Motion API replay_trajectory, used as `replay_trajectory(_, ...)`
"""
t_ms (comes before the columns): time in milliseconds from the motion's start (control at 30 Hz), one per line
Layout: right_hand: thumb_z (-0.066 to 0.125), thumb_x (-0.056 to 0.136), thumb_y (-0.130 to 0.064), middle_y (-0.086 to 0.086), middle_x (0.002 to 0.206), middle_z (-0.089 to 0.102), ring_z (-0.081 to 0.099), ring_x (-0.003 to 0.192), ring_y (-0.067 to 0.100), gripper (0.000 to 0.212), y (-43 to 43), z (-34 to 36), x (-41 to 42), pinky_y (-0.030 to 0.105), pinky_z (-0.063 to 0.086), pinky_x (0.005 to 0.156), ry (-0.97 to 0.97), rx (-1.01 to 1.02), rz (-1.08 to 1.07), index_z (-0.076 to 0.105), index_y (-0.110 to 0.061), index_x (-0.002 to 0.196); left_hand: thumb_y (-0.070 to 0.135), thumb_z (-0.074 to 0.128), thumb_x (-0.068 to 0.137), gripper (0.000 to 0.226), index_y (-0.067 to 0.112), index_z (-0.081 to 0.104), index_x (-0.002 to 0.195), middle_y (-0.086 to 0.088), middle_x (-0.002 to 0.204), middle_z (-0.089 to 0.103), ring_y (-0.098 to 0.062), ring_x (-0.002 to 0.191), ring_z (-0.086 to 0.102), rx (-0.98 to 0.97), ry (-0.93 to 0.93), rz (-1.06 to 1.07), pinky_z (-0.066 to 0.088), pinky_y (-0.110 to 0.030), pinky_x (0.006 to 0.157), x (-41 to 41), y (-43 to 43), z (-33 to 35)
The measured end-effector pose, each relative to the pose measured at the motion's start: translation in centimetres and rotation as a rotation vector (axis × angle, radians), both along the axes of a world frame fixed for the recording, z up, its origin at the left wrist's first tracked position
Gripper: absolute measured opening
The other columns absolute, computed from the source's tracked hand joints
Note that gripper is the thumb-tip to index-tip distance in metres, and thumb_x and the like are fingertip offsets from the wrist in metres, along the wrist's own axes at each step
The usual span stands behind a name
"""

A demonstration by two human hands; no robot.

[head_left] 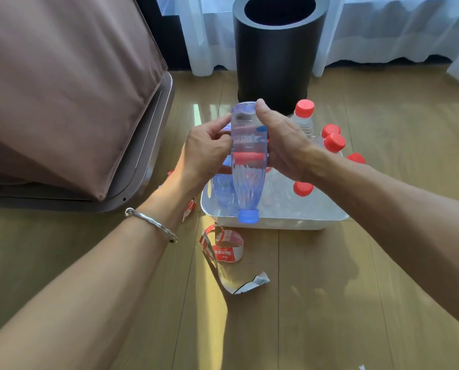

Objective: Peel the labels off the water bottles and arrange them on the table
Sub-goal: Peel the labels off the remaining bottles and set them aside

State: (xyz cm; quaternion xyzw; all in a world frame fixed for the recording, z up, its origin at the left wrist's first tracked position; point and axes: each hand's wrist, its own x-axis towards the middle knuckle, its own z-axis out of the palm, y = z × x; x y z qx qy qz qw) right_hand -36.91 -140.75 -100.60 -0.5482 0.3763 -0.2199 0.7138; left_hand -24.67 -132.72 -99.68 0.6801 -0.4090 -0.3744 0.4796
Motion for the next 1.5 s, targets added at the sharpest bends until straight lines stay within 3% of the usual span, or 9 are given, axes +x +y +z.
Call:
replay_trajectory(167,0.023,0.105,-0.049,0.017,0.125,0.064,0.068,0.108,0.03,0.053,-0.1,0.2,-0.5,0.044,0.059,0.085,-0.061,0.077,-0.018,0.052,-0.014,0.133,0.009,0.064,0.093,0.054,0.015,0.048,0.145,-0.008,0.112,0.071,-0.019,0.097,0.072,0.012,0.077,-0.127,0.062,-0.041,0.07,0.4,0.4,0.6)
replay_trajectory(333,0.019,0.104,-0.055,0.012,0.106,0.071,0.072,0.089,0.024,0.053,-0.1,0.0,-0.8,0.039,0.061,0.069,-0.061,0.156,-0.086,0.06,-0.022,0.112,0.008,0.067,0.091,0.054,0.017,0.051,0.142,0.006,0.09,0.067,-0.008,0.079,0.07,0.0,0.021,-0.141,0.06,-0.031,0.067,0.3,0.1,0.8)
replay_trajectory(600,0.045,0.093,-0.064,0.025,0.122,0.065,0.07,0.101,0.039,0.067,0.7,0.1,-0.3,0.059,0.056,0.086,-0.09,0.122,-0.132,0.054,-0.009,0.13,0.006,0.063,0.094,0.048,0.014,0.053,0.14,0.004,0.082,0.073,-0.015,0.081,0.072,-0.002,0.076,-0.128,0.061,-0.036,0.079,-0.1,-0.4,0.9)
replay_trajectory(700,0.044,0.094,-0.062,0.024,0.12,0.066,0.071,0.098,0.038,0.064,0.9,0.0,-0.5,0.051,0.06,0.075,-0.099,0.125,-0.171,0.055,-0.009,0.129,0.009,0.064,0.093,0.05,0.016,0.052,0.141,0.009,0.08,0.073,-0.015,0.08,0.071,0.02,0.073,-0.137,0.06,-0.038,0.083,-0.2,-0.5,0.7)
replay_trajectory(800,0.041,0.096,-0.06,0.023,0.119,0.067,0.071,0.099,0.036,0.064,1.0,0.0,-0.7,0.044,0.061,0.067,-0.111,0.137,-0.183,0.056,-0.008,0.13,0.007,0.062,0.093,0.052,0.014,0.051,0.142,0.017,0.067,0.069,-0.004,0.069,0.065,0.024,0.024,-0.138,0.059,-0.027,0.071,-0.7,-0.7,0.8)
replay_trajectory(933,0.038,0.098,-0.058,0.023,0.118,0.067,0.073,0.094,0.032,0.064,1.1,0.2,-0.9,0.038,0.06,0.064,-0.108,0.142,-0.175,0.054,-0.006,0.131,0.011,0.061,0.082,0.061,0.024,0.052,0.141,0.012,0.061,0.06,-0.014,0.07,0.061,0.025,-0.063,-0.105,0.058,-0.05,0.085,-1.3,-0.5,0.0)
replay_trajectory(1067,0.036,0.097,-0.061,0.02,0.115,0.068,0.071,0.098,0.034,0.061,0.7,0.3,-0.9,0.041,0.062,0.073,-0.065,0.152,-0.139,0.054,-0.011,0.127,0.001,0.054,0.09,0.061,0.024,0.045,0.145,-0.005,0.075,0.055,-0.017,0.069,0.058,0.052,-0.02,-0.139,0.058,-0.039,0.083,-0.9,-0.3,0.1)
replay_trajectory(1300,0.045,0.094,-0.064,0.018,0.117,0.069,0.073,0.096,0.032,0.065,0.9,0.5,-0.7,0.047,0.061,0.079,-0.027,0.113,-0.141,0.05,-0.013,0.134,0.017,0.071,0.088,0.061,0.024,0.047,0.144,0.002,0.081,0.075,-0.008,0.073,0.073,0.138,-0.03,-0.205,0.057,-0.025,0.074,0.6,-0.3,1.8)
replay_trajectory(1500,0.047,0.098,-0.052,0.006,0.085,0.071,0.072,0.072,0.019,0.036,1.6,0.4,-1.0,0.035,0.059,0.063,0.036,-0.035,-0.073,0.059,-0.018,0.097,0.019,0.075,0.087,0.082,0.025,0.028,0.154,-0.005,0.103,0.073,-0.013,0.08,0.075,0.228,-0.082,-0.271,0.058,-0.021,0.07,0.7,-0.3,2.2)
